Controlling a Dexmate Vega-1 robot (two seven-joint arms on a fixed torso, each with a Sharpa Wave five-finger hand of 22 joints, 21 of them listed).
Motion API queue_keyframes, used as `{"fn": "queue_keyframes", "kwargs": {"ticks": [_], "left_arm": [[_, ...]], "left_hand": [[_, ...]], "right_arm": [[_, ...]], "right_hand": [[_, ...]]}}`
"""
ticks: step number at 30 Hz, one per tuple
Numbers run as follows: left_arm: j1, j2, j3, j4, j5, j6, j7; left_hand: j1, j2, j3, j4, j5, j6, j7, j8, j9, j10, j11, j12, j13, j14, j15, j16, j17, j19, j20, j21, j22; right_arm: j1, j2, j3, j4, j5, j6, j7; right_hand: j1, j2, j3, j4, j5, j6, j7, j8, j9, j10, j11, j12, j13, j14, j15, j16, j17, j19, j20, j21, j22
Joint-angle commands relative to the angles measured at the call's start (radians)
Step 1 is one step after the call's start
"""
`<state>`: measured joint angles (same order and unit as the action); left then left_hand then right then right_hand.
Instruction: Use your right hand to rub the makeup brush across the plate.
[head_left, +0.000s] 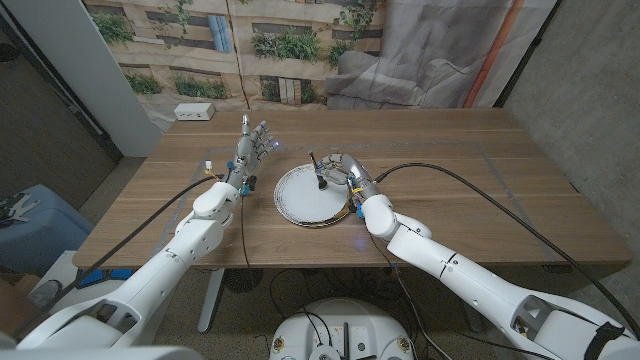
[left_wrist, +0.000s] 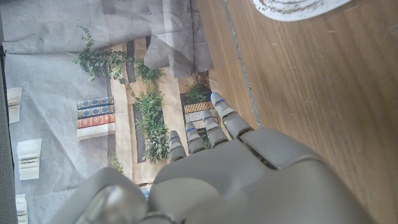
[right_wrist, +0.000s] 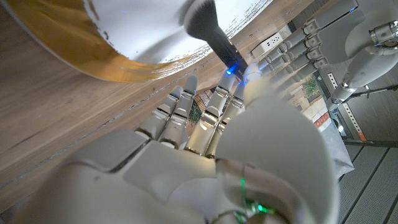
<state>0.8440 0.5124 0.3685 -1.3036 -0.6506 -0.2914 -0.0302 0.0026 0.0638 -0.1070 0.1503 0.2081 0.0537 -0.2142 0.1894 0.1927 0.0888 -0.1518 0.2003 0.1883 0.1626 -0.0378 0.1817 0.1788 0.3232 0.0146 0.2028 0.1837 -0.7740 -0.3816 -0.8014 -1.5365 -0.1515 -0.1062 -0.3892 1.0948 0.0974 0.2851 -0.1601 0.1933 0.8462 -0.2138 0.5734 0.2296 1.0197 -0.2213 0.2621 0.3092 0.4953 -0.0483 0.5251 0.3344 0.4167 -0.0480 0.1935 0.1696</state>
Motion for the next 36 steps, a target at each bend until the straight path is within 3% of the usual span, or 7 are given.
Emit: {"fn": "queue_keyframes", "kwargs": {"ticks": [1, 36], "left_arm": [[0.0, 0.0, 0.0, 0.001, 0.0, -0.001, 0.0], [0.0, 0.0, 0.0, 0.0, 0.0, -0.001, 0.0]], "left_hand": [[0.001, 0.012, -0.005, -0.001, 0.006, 0.0, -0.007, 0.007, 0.002, 0.004, -0.005, 0.007, 0.003, 0.009, -0.013, 0.003, 0.002, 0.008, 0.004, 0.007, 0.005], [0.001, 0.012, -0.006, -0.001, 0.006, 0.0, -0.007, 0.007, 0.002, 0.004, -0.004, 0.007, 0.003, 0.009, -0.013, 0.003, 0.002, 0.009, 0.005, 0.007, 0.005]], "right_arm": [[0.01, 0.013, -0.007, 0.021, 0.005, 0.03, 0.008], [-0.014, -0.035, 0.014, -0.029, -0.013, -0.035, 0.003]], "right_hand": [[0.0, 0.01, -0.005, 0.001, 0.009, -0.002, 0.001, 0.005, 0.002, 0.004, 0.001, 0.004, 0.003, 0.012, -0.168, 0.0, 0.001, 0.009, -0.028, 0.007, 0.005], [0.001, 0.013, -0.008, -0.001, 0.01, 0.0, 0.001, 0.007, 0.002, 0.005, 0.001, 0.003, 0.006, 0.015, -0.168, -0.003, 0.002, 0.01, -0.027, 0.008, 0.005]]}}
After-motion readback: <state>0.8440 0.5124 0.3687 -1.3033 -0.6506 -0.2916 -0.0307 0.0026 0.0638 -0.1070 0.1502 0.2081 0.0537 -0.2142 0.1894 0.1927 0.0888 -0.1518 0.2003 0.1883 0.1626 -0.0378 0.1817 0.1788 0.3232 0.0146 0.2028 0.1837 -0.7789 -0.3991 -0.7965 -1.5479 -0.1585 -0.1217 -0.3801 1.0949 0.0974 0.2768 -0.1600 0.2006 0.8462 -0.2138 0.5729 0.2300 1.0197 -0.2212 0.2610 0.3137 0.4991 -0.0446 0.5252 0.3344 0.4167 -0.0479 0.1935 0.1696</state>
